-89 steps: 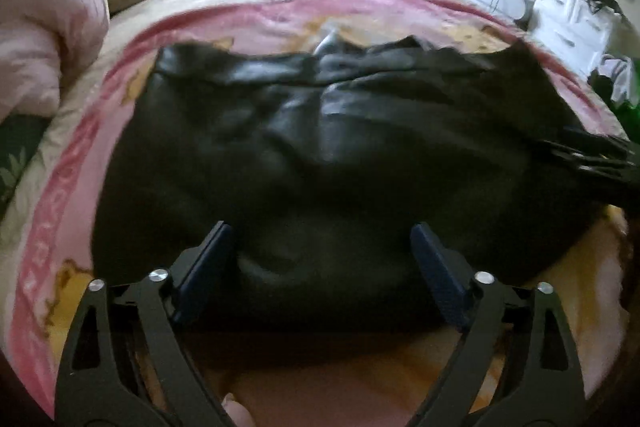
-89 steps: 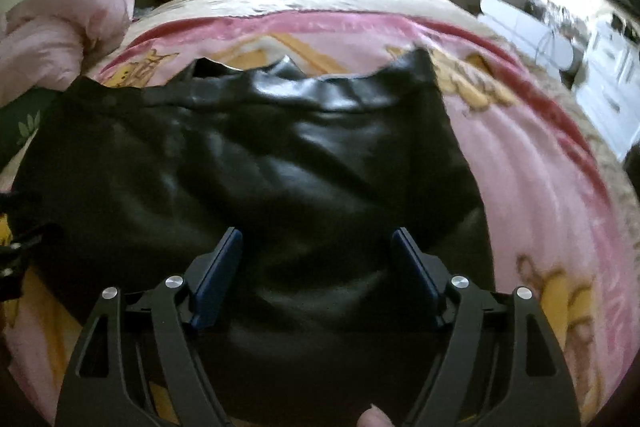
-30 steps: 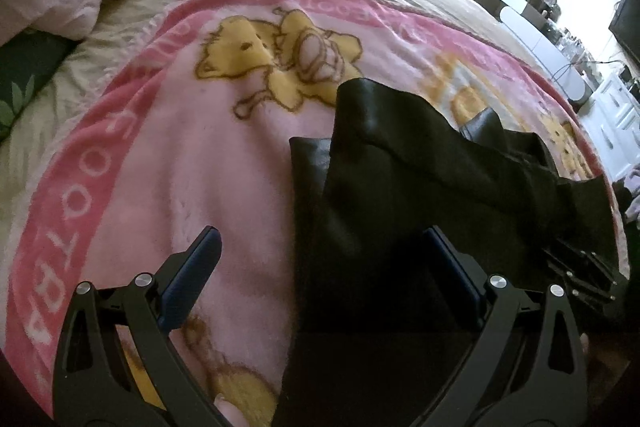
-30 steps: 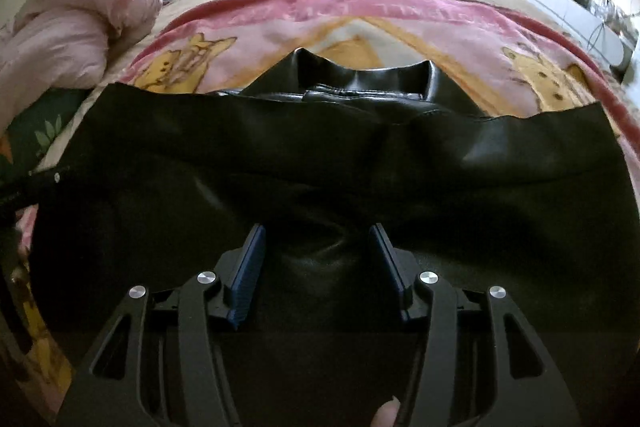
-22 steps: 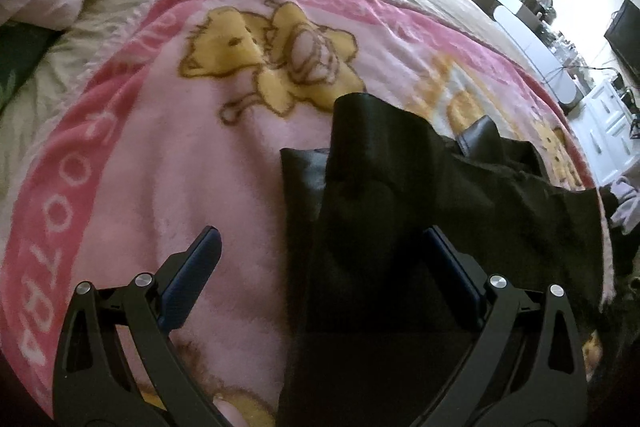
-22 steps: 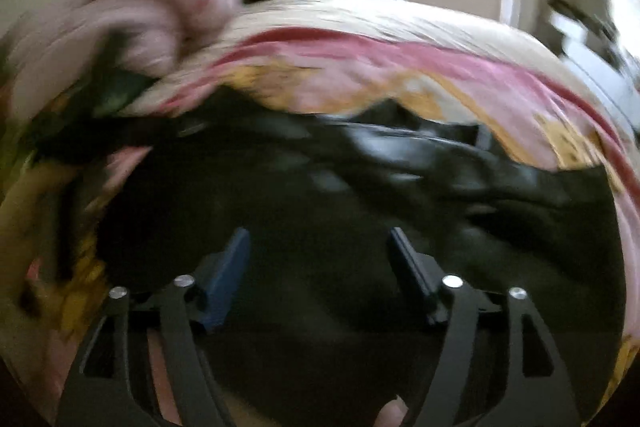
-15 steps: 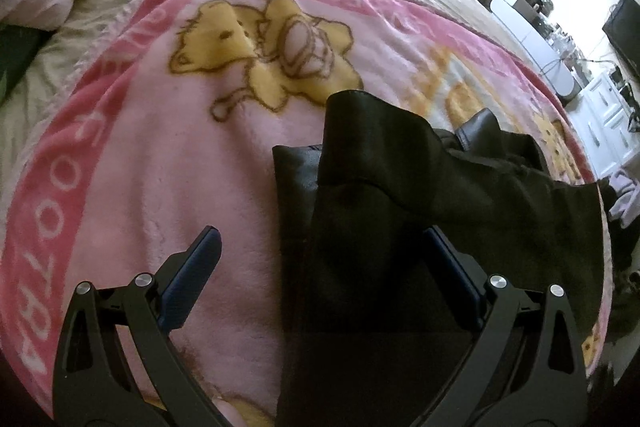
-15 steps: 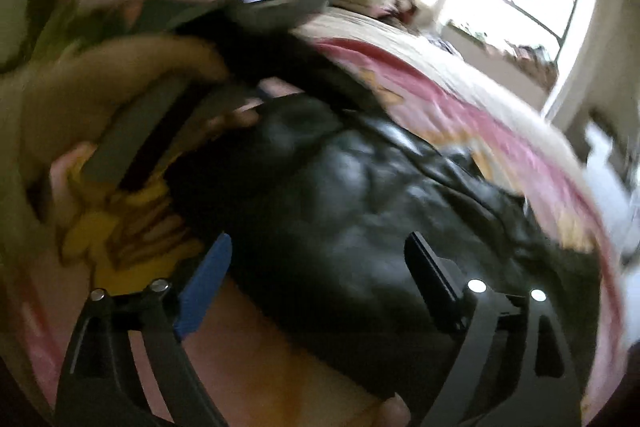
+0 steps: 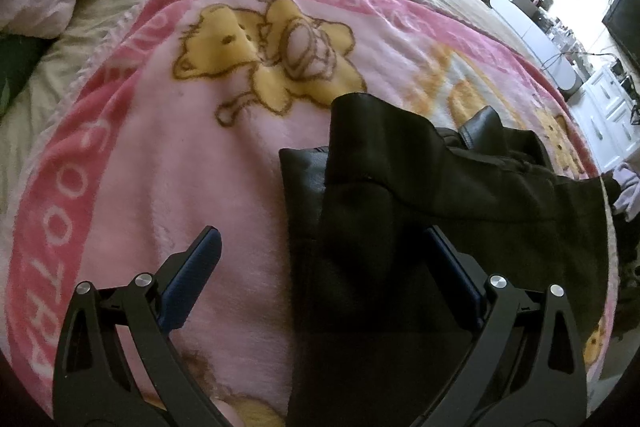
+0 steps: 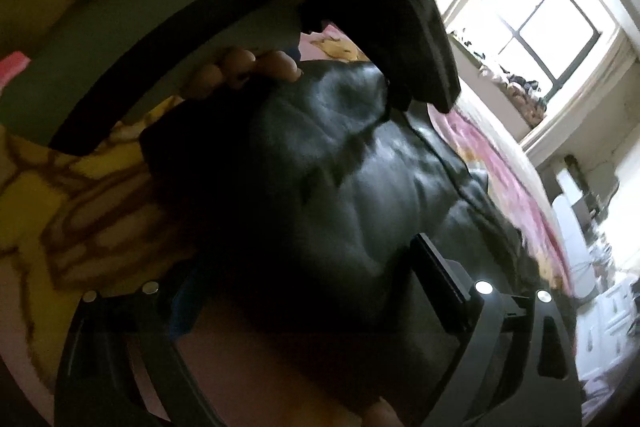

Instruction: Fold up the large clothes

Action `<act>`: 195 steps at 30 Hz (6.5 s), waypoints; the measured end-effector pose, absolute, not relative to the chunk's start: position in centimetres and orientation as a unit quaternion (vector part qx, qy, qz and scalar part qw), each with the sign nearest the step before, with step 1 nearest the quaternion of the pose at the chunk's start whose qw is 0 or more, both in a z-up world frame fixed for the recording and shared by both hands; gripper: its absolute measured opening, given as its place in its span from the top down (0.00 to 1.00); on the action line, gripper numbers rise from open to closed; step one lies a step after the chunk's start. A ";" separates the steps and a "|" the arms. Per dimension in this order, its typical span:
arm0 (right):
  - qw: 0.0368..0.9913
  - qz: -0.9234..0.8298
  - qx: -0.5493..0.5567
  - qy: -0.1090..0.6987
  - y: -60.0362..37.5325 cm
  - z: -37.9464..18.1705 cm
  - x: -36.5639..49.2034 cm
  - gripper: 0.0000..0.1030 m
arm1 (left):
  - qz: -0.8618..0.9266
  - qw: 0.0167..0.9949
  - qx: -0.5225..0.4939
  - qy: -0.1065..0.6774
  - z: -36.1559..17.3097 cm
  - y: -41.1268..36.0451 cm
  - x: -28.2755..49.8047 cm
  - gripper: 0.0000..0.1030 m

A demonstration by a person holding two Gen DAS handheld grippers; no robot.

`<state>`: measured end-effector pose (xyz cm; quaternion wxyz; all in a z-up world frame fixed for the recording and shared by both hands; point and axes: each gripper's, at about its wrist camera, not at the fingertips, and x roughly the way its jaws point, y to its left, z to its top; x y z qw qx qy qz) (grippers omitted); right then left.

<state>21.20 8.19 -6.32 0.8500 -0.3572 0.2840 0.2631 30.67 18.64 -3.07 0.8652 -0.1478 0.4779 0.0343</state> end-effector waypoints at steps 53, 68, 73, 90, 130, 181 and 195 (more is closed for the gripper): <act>0.894 0.172 0.278 0.305 -29.6 0.8 22.0 0.82 | -0.118 0.922 -0.072 0.363 10.9 -12.8 29.4 0.27; 0.837 0.190 0.322 0.399 -30.9 2.2 26.5 0.05 | -0.049 0.882 -0.131 0.450 -0.2 -7.0 28.0 0.25; 0.843 0.212 0.272 0.412 -29.2 2.7 29.8 0.69 | -0.047 0.883 -0.126 0.449 0.3 -6.9 28.0 0.25; 0.841 0.152 0.314 0.413 -38.5 -3.2 29.2 0.63 | -0.077 0.845 -0.215 0.483 -2.2 -10.1 29.2 0.08; 0.923 0.127 0.133 0.337 -32.0 6.7 26.6 0.29 | -0.060 0.879 -0.077 0.466 0.3 -8.1 28.5 0.08; 0.897 0.164 0.066 0.404 -27.8 2.3 23.0 0.48 | -0.064 0.892 -0.044 0.445 0.7 -8.7 24.0 0.08; 0.889 0.139 0.082 0.428 -27.2 -0.4 22.3 0.48 | -0.061 0.890 -0.045 0.450 0.0 -8.6 23.8 0.08</act>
